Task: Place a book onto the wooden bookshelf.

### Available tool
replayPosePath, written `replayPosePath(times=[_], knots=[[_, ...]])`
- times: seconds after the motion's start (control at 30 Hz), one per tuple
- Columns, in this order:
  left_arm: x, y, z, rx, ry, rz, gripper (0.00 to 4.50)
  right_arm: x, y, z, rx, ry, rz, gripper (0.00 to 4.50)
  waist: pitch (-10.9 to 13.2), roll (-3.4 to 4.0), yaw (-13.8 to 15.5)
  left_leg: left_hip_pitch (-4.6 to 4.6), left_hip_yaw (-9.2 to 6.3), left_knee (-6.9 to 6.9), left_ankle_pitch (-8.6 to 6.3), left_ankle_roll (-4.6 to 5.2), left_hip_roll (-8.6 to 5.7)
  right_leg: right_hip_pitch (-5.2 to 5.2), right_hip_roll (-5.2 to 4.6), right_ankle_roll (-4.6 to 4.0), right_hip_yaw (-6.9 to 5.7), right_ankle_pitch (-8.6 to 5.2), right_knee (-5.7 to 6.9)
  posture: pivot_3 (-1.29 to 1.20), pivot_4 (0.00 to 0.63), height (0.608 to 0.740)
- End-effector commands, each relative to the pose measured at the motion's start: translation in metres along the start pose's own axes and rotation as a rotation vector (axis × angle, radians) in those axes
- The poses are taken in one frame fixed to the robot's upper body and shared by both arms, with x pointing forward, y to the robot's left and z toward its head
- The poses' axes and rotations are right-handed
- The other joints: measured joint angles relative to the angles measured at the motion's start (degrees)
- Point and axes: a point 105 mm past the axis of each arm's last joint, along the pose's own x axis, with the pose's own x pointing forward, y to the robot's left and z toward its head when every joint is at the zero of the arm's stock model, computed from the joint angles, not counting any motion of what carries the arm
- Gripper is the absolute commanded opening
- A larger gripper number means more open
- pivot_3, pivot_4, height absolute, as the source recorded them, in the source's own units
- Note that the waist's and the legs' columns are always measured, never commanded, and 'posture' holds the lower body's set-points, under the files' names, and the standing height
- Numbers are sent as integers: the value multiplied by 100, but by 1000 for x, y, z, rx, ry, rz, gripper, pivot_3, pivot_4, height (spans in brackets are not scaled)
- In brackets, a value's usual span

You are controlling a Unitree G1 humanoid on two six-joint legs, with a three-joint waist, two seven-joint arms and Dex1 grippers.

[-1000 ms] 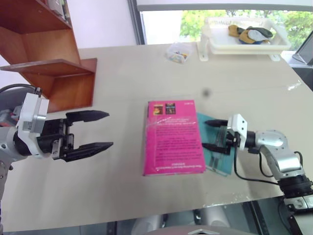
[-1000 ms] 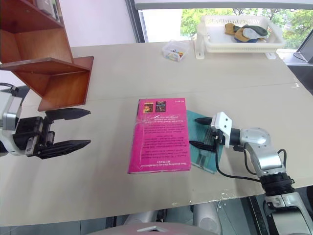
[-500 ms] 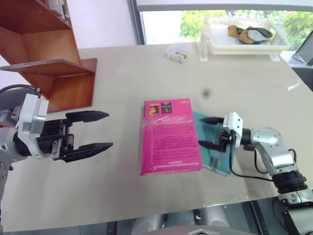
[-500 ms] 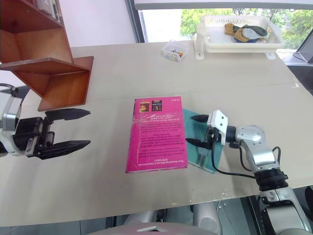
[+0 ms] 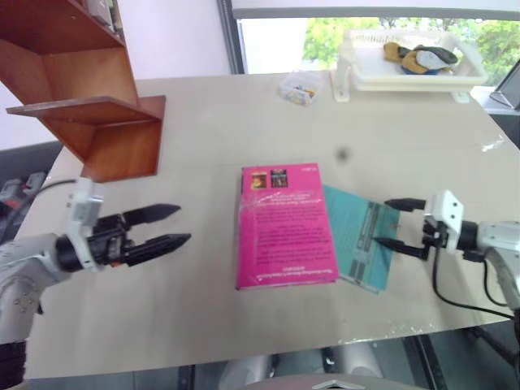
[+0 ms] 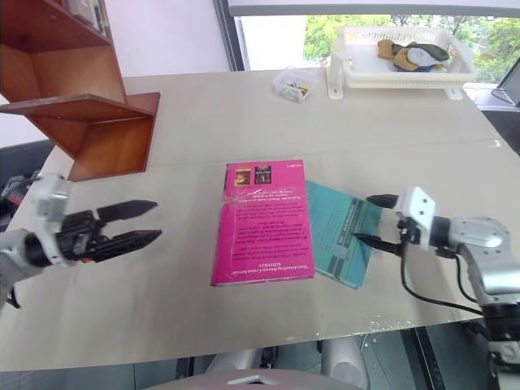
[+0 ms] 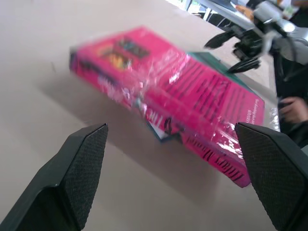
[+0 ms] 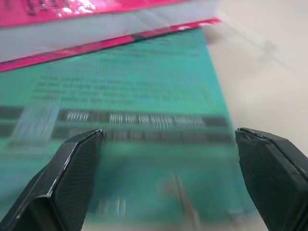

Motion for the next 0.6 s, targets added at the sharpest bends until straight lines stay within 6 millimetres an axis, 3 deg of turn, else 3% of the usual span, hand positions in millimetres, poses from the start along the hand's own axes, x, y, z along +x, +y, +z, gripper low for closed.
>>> replayPosePath(times=[0.03, 0.27, 0.47, 0.6], knots=[[9, 8, -2, -143, -42, -24, 4457, -21, 7, 43, 13, -119, 15, 4500, 0, 0, 2, 0, -2, 0, 0, 0, 0, 0, -1, 0, 0, 0, 1, 0, 150, 740], [25, 14, 1, -481, -109, -167, 4457, -56, 45, 77, 146, -138, 161, 4500, 1, -14, 11, -3, -8, 2, -1, 2, -1, 2, -2, 1, 0, 0, -2, 0, 150, 740], [38, 17, -3, -794, -78, -280, 4457, -57, 58, 107, 150, -185, 235, 4500, 1, -20, -18, 1, -4, 5, 0, 2, -2, 2, 2, 2, -11, 0, 7, 0, 150, 740], [52, 12, -28, -889, 74, -288, 4457, -58, 61, 110, 146, -176, 238, 4500, 3, -26, 18, -2, -4, 5, 0, 2, -5, 1, -4, 2, -2, 0, 3, 0, 150, 740]])
